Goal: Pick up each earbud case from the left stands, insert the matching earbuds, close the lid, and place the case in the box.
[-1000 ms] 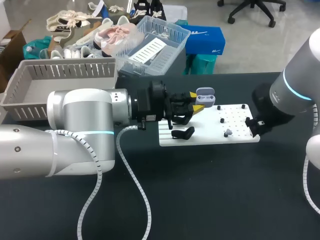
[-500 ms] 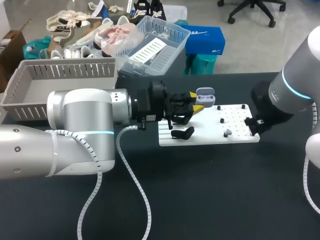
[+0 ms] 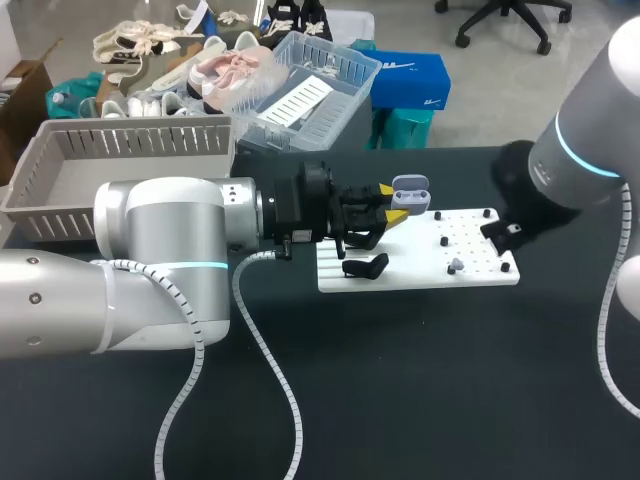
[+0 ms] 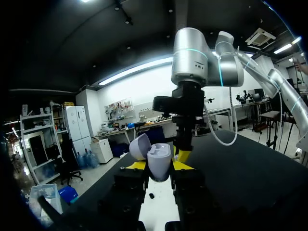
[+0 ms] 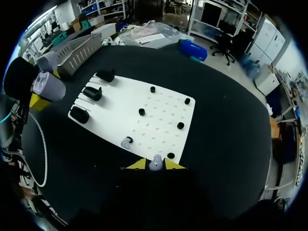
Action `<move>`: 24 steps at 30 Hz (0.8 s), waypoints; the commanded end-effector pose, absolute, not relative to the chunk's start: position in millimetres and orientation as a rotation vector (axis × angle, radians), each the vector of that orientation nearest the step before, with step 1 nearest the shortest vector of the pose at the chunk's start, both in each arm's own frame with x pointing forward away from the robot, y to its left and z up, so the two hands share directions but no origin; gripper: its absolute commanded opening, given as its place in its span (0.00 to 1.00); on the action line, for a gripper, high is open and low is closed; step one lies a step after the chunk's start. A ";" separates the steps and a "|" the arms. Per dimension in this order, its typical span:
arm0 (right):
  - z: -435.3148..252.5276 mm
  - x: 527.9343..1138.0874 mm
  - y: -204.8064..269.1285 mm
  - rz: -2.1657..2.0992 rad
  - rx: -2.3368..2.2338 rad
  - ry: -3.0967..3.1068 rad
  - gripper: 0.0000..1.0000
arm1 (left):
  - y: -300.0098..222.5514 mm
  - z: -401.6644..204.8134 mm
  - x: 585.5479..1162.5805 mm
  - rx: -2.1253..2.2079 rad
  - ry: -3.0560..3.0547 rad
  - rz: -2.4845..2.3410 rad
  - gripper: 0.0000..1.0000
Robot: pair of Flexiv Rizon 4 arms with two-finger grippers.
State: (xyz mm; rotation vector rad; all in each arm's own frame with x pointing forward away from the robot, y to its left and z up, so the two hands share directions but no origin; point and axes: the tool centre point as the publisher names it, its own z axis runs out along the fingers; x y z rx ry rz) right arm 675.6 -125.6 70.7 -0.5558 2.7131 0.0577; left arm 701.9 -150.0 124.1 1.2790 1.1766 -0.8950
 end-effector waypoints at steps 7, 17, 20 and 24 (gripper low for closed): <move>95.2 652.4 -108.6 0.027 -0.610 2.736 0.00 | -150.1 123.2 701.5 1.274 1.175 -0.892 0.00; 95.2 652.4 -108.6 0.027 -0.610 2.736 0.00 | -150.1 123.2 701.5 1.274 1.175 -0.892 0.00; 95.2 652.4 -108.6 0.027 -0.610 2.736 0.00 | -150.1 123.2 701.5 1.274 1.175 -0.892 0.00; 95.2 652.4 -108.6 0.027 -0.610 2.736 0.00 | -150.1 123.2 701.5 1.274 1.175 -0.892 0.00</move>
